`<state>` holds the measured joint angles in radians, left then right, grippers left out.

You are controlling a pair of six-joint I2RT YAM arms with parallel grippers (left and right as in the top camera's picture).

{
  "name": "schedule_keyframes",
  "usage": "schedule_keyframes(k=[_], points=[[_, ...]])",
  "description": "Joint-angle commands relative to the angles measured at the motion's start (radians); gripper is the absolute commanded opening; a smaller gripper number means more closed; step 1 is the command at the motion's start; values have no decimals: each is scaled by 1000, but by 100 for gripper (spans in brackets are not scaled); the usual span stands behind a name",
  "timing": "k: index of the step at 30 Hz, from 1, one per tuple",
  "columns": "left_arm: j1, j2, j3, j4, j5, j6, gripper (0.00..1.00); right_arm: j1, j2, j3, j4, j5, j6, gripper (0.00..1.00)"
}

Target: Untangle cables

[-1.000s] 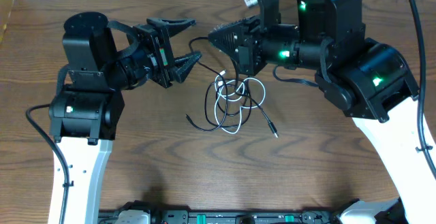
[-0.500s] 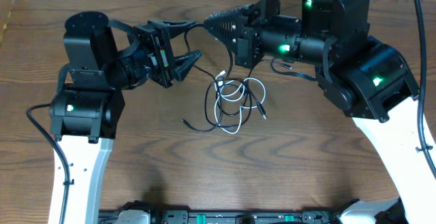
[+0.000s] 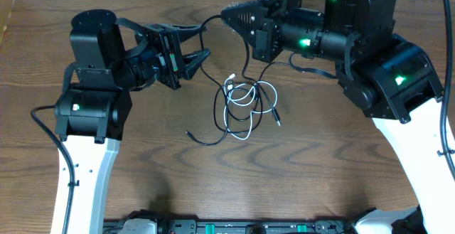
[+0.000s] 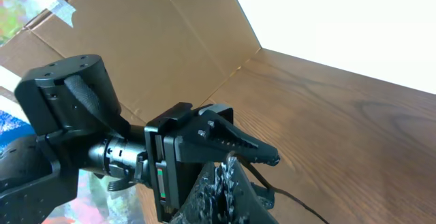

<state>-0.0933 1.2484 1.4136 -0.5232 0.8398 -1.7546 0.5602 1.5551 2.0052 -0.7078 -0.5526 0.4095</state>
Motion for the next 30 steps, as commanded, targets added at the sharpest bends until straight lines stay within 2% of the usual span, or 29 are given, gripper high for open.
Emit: schedule_keyframes(k=[1,7,9,15,17,30], points=[[3,8,-2,2,5,3,44,-5,-9,-4,11,0,5,1],[3,12,-2,2,5,6,43,-5,-9,-4,12,0,5,1],[3,13,-2,2,5,6,36,-5,-9,-4,12,0,5,1],[3,14,-2,2,-7,8,33,-5,-9,-4,9,0,5,1],[3,14,-2,2,-31,18,29,-5,-8,-4,6,0,5,1],[3,14,-2,2,-40,18,28,-3,-8,-4,-7,0,5,1]])
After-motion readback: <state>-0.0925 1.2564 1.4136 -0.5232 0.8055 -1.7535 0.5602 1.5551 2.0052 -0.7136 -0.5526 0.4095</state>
